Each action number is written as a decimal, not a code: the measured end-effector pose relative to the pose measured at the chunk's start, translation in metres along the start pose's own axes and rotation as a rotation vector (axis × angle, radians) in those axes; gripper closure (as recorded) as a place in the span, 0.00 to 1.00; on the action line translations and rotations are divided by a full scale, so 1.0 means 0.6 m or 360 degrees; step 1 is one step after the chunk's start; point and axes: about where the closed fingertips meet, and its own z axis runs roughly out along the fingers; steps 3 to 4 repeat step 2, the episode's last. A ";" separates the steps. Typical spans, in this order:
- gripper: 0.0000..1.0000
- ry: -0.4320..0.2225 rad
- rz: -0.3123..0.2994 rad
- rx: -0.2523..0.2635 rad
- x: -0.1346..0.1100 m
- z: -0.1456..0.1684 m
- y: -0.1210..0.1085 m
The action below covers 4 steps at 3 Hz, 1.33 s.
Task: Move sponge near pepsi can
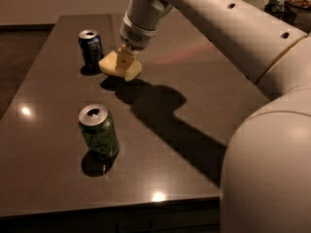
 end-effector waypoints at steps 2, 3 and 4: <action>0.00 0.0002 -0.0002 -0.0006 -0.001 0.005 0.001; 0.00 0.0002 -0.0002 -0.0006 -0.001 0.005 0.001; 0.00 0.0002 -0.0002 -0.0006 -0.001 0.005 0.001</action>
Offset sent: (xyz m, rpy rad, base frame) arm 0.0000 0.0011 -0.0017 -0.0007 0.0021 0.0016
